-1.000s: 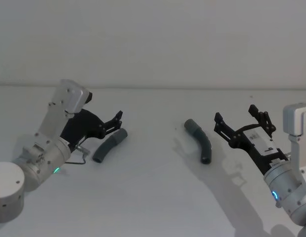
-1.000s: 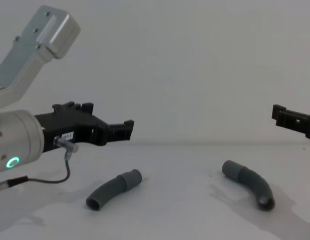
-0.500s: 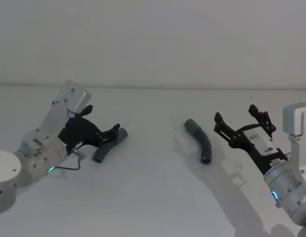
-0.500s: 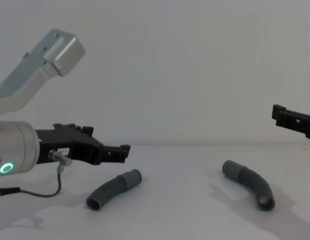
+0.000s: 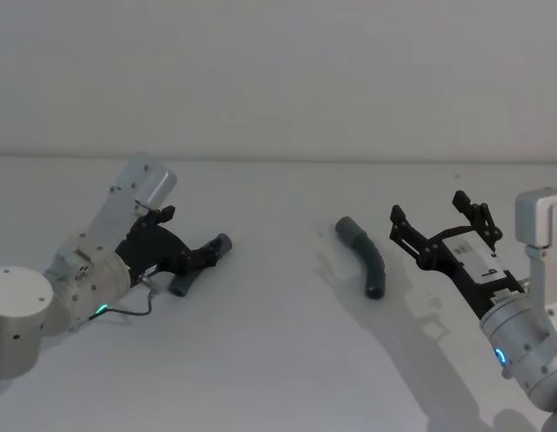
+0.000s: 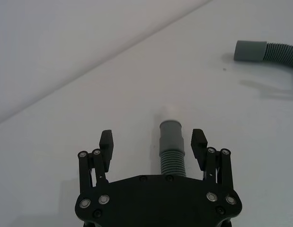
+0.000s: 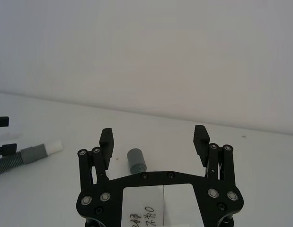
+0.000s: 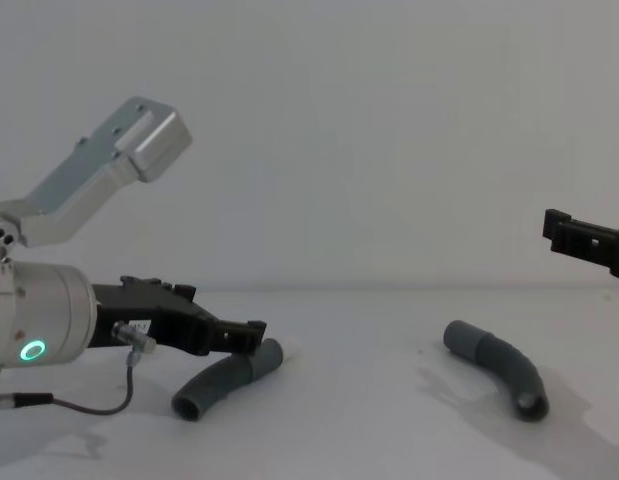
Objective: Use both hands to pick up one end of the pipe from the table, align the ends, and insert them.
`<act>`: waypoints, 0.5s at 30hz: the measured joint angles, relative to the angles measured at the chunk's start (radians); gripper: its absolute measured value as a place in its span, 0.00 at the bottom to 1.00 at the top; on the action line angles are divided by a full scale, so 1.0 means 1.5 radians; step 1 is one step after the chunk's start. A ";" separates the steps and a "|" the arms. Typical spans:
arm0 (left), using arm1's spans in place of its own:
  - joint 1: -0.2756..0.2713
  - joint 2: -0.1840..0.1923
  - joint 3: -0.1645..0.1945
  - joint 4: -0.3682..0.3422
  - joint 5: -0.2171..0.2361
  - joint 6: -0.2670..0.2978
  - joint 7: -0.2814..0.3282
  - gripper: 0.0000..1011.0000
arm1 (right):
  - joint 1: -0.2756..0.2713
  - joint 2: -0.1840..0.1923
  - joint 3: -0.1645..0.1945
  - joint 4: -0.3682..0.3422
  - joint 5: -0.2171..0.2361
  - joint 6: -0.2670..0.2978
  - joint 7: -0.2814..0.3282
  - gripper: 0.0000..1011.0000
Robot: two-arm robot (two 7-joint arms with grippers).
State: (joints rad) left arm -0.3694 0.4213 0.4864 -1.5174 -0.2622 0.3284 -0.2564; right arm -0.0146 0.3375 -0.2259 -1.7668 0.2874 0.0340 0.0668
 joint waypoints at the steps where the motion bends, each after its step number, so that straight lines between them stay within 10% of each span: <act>1: -0.003 -0.002 0.001 0.003 0.001 0.003 -0.001 0.99 | 0.000 0.000 0.000 0.000 0.000 0.000 0.000 0.99; 15: -0.021 -0.012 0.004 0.032 0.009 0.025 -0.015 0.99 | 0.000 0.000 0.000 0.000 0.000 0.000 0.000 0.99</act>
State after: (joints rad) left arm -0.4011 0.4029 0.4930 -1.4690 -0.2488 0.3652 -0.2785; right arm -0.0146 0.3374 -0.2259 -1.7668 0.2874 0.0341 0.0668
